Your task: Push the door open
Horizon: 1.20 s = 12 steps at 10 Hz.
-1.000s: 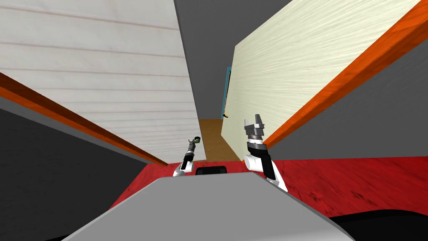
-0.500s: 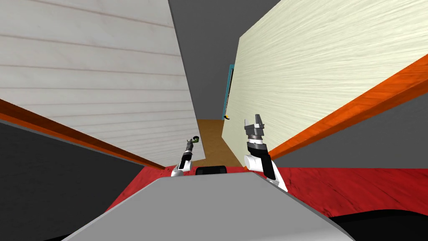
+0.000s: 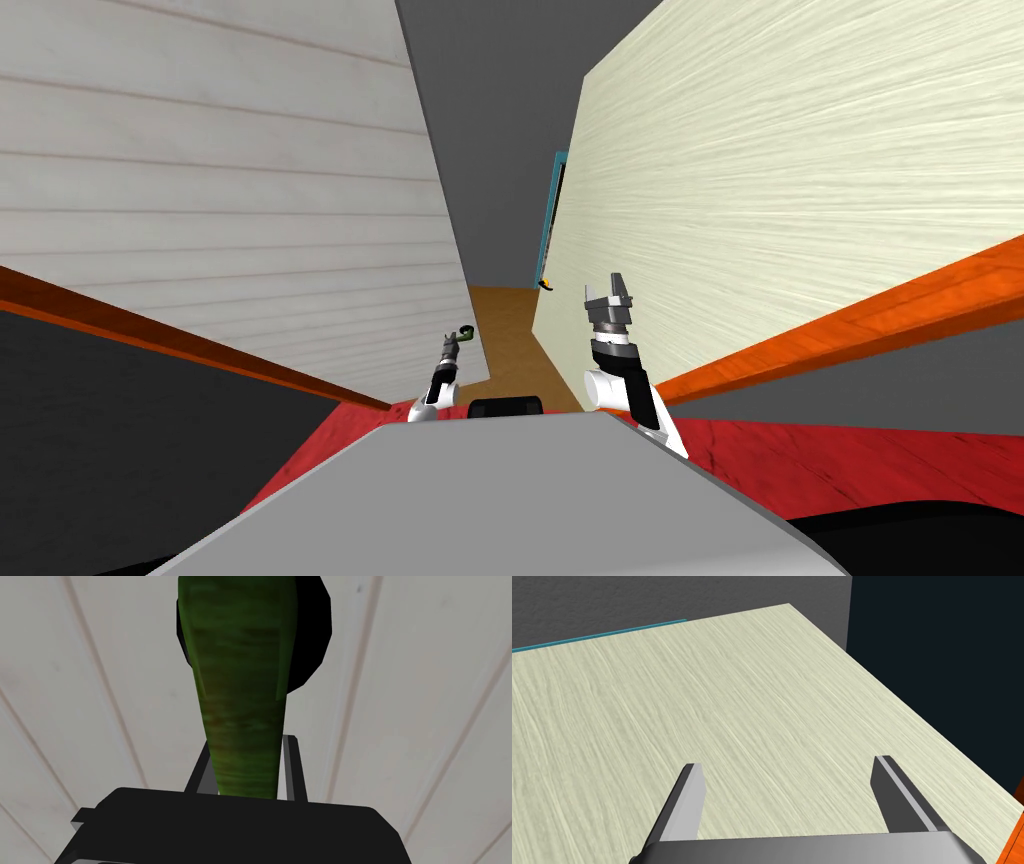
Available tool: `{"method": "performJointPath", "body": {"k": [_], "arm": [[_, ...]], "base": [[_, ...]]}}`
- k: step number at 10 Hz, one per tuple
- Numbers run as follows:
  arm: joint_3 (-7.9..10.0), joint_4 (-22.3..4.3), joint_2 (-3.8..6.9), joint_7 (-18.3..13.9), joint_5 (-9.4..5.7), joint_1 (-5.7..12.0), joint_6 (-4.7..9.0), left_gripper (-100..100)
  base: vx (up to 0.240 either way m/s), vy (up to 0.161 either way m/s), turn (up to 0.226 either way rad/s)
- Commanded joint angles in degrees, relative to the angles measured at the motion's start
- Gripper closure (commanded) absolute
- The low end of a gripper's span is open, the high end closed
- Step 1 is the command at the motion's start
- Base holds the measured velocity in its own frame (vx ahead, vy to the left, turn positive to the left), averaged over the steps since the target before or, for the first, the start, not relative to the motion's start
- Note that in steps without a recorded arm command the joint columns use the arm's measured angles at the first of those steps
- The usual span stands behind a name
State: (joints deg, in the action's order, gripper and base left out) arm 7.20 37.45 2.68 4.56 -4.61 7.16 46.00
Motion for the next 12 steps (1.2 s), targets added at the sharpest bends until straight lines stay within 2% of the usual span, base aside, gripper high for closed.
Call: {"method": "performJointPath", "body": {"k": [1,2,3,6,12], "arm": [[0.61,2.51,0.68,0.12,-0.23,-0.90,-0.93,100],[0.61,2.51,0.68,0.12,-0.23,-0.90,-0.93,100],[2.04,2.41,0.58,0.79,-0.99,-0.75,-0.98,100],[3.79,2.28,0.19,1.61,-1.91,-0.56,-1.04,100],[7.20,2.03,-1.71,3.20,-3.72,-0.21,-1.16,100]], "base": [[0.066,-0.033,-0.005],[0.024,-0.003,-0.001],[0.117,-0.052,0.103],[0.194,-0.077,0.094],[0.188,-0.060,0.080]]}}
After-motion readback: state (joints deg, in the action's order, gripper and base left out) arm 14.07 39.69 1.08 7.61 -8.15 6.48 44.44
